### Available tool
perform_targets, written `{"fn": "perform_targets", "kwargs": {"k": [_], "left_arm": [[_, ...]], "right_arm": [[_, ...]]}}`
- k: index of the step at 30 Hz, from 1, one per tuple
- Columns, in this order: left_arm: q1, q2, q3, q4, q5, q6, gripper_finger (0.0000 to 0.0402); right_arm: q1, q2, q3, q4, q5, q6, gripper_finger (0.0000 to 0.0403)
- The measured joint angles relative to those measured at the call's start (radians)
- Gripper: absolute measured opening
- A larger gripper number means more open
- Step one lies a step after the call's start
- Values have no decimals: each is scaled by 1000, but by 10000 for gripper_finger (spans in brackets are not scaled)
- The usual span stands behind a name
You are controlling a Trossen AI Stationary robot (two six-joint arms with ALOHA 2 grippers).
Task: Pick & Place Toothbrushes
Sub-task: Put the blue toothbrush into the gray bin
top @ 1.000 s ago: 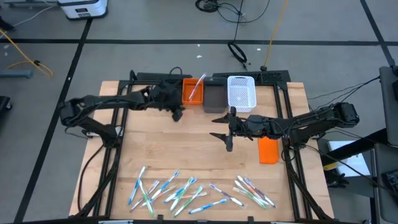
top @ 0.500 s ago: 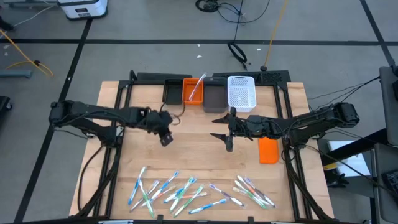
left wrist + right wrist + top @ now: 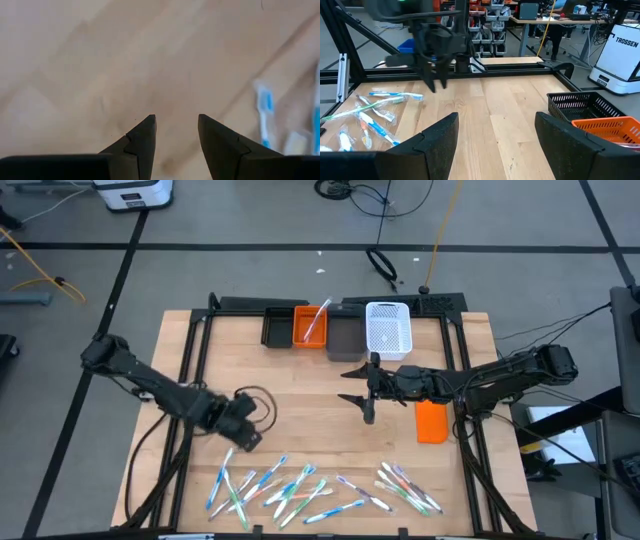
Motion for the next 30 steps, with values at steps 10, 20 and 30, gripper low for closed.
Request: {"fn": "perform_targets", "kwargs": {"k": [10,20,30], "left_arm": [[-228,65,0,-52,113,-430,147],[-273,145,0,-52,236,-511,147],[-271,207,-1,-11,267,-514,147]], "right_arm": [[0,0,0,0,0,-1,254],[0,0,0,0,0,-1,254],[0,0,0,0,-1,-1,254]]}}
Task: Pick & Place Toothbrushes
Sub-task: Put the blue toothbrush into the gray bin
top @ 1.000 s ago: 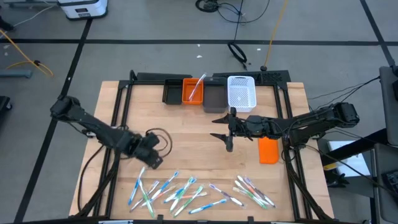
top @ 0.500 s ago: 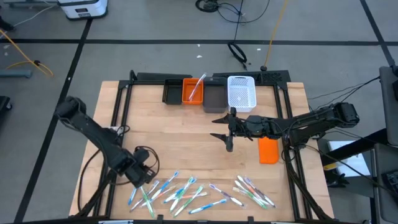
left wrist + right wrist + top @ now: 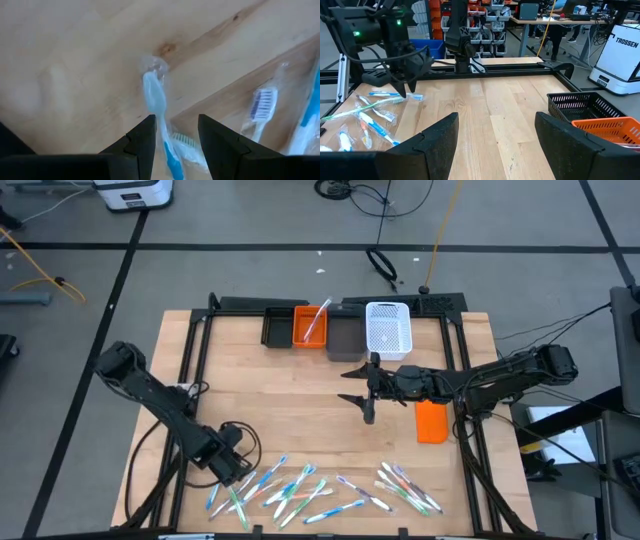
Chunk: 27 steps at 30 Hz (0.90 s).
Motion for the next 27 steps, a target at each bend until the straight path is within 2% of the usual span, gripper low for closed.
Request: {"fn": "perform_targets", "kwargs": {"k": [9,15,19,23,27], "left_arm": [[10,3,-96,163,66,1,147],[39,3,-115,167,102,35,142],[52,3,-115,168,102,60,98],[71,3,-115,168,102,92,22],[96,3,-115,168,101,131,14]], "right_arm": [[0,0,0,0,0,0,254],[0,0,0,0,0,0,254],[0,0,0,0,0,0,254],[0,0,0,0,0,0,254],[0,0,0,0,0,0,254]]}}
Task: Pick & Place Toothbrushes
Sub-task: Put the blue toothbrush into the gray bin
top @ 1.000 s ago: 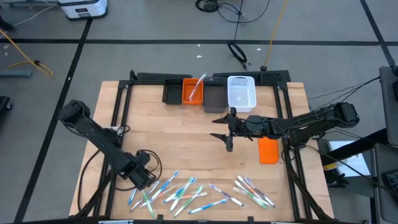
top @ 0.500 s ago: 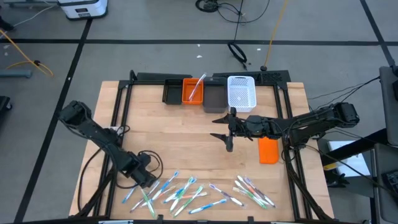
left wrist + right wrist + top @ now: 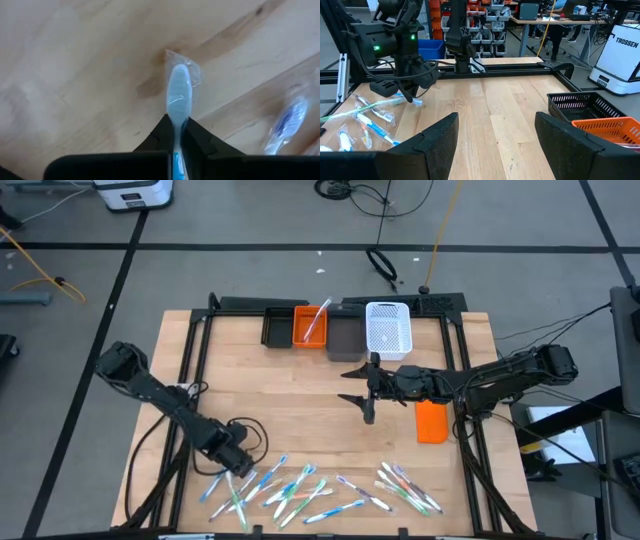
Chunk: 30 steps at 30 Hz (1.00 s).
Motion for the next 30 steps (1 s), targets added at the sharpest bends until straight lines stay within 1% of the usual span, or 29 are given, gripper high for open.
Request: {"fn": "perform_targets", "kwargs": {"k": [5,10,14,20,23,25,27,30], "left_arm": [[19,0,24,-7,-12,65,5],[36,-24,73,-84,-80,123,5],[54,-73,107,-145,-207,158,8],[99,-157,135,-123,-445,295,7],[133,-197,135,-68,-550,396,10],[158,-215,135,5,-601,494,5],[185,-227,135,91,-635,611,4],[232,-231,135,256,-641,796,9]], "right_arm": [[0,0,0,0,0,0,254],[0,0,0,0,0,1,254],[0,0,0,0,0,3,254],[0,0,0,0,0,3,254],[0,0,0,0,0,3,254],[0,0,0,0,0,3,254],[0,0,0,0,0,3,254],[0,0,0,1,0,4,254]]}}
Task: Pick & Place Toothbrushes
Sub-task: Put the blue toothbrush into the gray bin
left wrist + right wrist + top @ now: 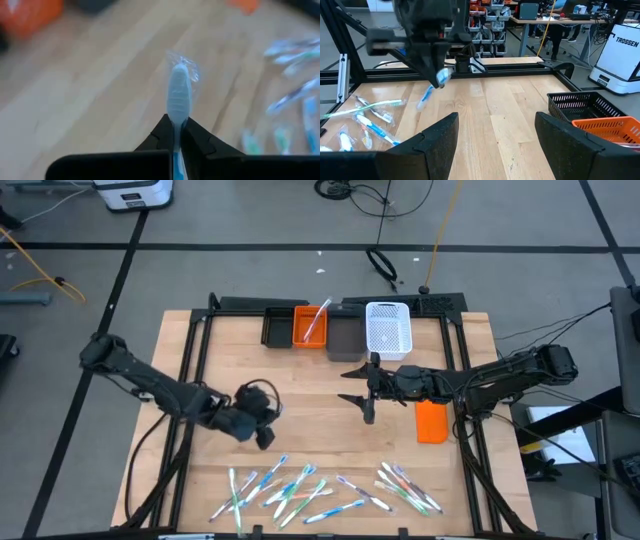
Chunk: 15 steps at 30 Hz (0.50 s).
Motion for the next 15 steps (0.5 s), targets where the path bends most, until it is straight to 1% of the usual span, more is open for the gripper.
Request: {"fn": "perform_targets", "kwargs": {"k": [4,6,9,12,15], "left_arm": [[63,1,0,210,1,230,4],[94,1,0,296,1,312,8],[141,1,0,392,9,394,10],[183,1,0,455,69,457,4],[217,23,1,530,120,489,10]], "right_arm": [[0,0,0,11,0,21,254],[0,0,0,20,0,26,254],[0,0,0,43,-2,27,254],[0,1,0,93,-2,27,254],[0,22,0,172,-2,27,254]]}}
